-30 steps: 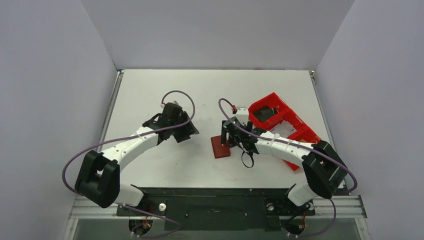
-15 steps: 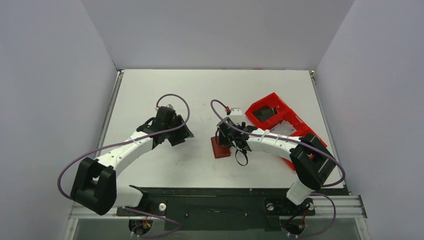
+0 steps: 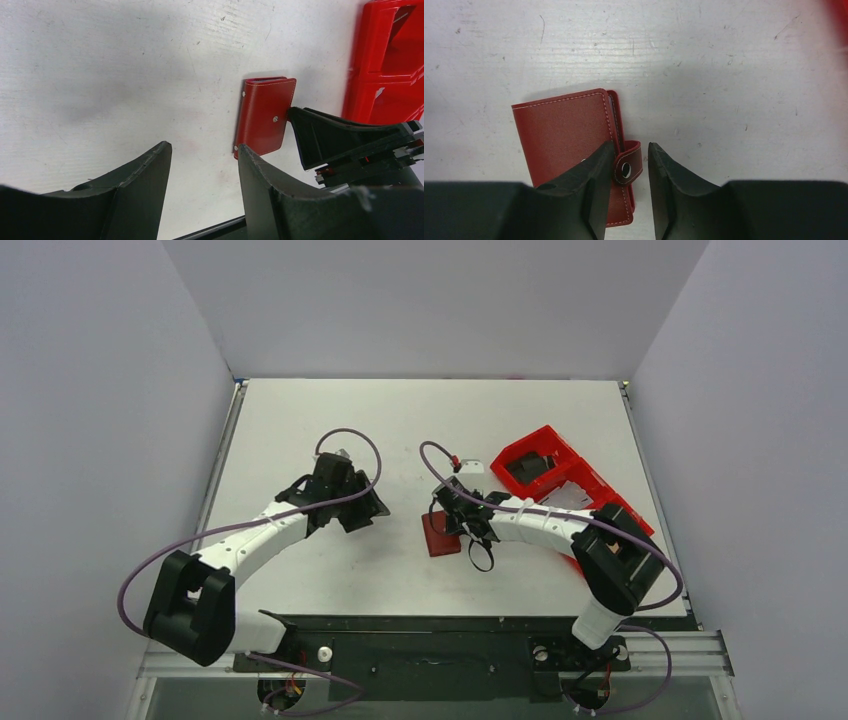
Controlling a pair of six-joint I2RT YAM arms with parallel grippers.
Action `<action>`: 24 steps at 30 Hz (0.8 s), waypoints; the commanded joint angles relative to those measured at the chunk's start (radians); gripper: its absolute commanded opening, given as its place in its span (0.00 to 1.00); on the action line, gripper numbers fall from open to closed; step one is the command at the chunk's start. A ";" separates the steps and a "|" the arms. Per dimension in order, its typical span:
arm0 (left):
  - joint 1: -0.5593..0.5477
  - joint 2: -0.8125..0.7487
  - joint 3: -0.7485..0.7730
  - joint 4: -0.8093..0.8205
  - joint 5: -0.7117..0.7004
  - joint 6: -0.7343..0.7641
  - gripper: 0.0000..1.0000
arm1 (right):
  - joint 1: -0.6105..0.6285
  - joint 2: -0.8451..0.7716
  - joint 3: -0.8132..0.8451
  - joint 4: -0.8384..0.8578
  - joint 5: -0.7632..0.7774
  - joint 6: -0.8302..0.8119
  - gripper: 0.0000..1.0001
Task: Take the credit cards out of the card holder
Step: Open the card holder at the center of the board.
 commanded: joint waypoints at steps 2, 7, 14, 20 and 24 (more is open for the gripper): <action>0.009 0.012 0.010 0.047 0.022 0.015 0.49 | -0.001 0.011 0.001 0.011 0.027 0.012 0.25; 0.008 0.015 0.008 0.049 0.022 0.016 0.49 | -0.009 -0.007 -0.009 0.008 0.035 0.023 0.00; 0.005 0.016 0.000 0.058 0.021 0.032 0.49 | -0.010 -0.085 -0.006 -0.019 0.049 0.024 0.00; -0.013 0.026 -0.028 0.089 0.034 0.044 0.50 | 0.003 -0.169 0.017 -0.054 0.045 0.027 0.00; -0.035 0.041 -0.044 0.144 0.076 0.047 0.54 | 0.028 -0.208 0.041 -0.074 0.045 0.036 0.00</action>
